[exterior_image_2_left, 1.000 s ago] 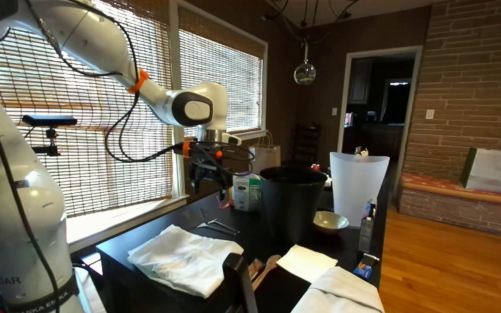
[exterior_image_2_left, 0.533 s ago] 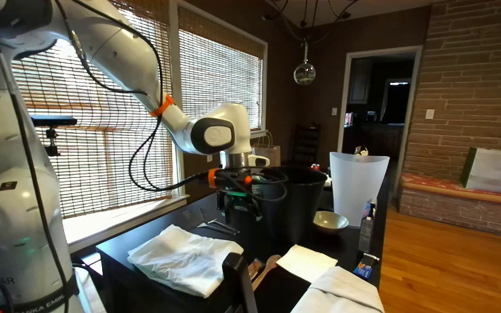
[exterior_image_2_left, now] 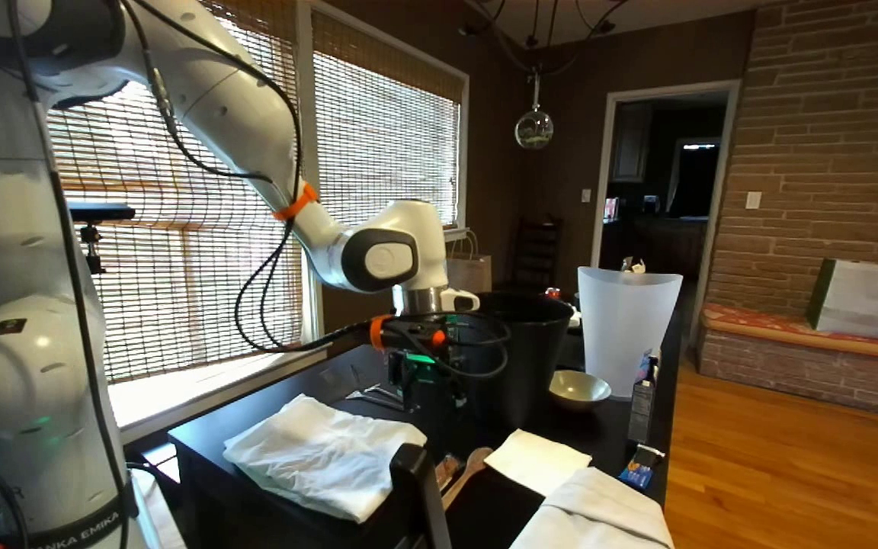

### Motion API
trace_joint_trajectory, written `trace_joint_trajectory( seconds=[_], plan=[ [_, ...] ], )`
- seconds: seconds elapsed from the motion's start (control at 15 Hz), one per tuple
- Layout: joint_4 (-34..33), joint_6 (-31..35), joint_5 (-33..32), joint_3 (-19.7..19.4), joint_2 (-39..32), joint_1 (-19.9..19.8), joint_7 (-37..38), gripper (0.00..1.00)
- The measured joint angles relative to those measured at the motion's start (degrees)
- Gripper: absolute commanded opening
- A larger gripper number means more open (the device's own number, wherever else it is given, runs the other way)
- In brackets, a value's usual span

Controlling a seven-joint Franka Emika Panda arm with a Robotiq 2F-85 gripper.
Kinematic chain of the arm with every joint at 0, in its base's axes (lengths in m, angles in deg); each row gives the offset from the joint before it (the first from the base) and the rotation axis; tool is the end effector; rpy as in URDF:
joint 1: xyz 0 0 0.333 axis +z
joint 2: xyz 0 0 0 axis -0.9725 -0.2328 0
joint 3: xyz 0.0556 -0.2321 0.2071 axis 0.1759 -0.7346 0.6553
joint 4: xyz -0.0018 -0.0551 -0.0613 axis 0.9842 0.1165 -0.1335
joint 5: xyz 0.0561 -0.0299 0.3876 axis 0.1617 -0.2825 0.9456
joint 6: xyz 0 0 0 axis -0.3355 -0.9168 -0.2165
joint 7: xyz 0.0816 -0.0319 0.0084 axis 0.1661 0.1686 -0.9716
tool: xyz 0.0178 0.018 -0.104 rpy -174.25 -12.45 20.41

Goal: Put the wooden spoon on top of the black bin.

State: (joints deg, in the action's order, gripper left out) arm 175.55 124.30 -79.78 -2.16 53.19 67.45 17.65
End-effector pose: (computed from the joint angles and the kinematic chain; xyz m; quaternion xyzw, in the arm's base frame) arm 0.4326 -0.1669 0.3103 0.9901 0.1187 0.0071 0.0746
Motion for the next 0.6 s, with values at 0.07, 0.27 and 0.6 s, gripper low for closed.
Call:
trace_joint_trajectory(
  seconds=[0.07, 0.27, 0.6],
  plan=[
    [0.0, 1.91, -0.37, -0.18, -1.8, -0.59, 0.81, 1.0],
    [-0.09, 6.24, -0.78, -0.74, -7.17, -1.95, 1.99, 1.0],
    [-1.46, 9.72, -0.78, -1.33, -14.89, -3.18, 4.16, 0.99]
  ],
)
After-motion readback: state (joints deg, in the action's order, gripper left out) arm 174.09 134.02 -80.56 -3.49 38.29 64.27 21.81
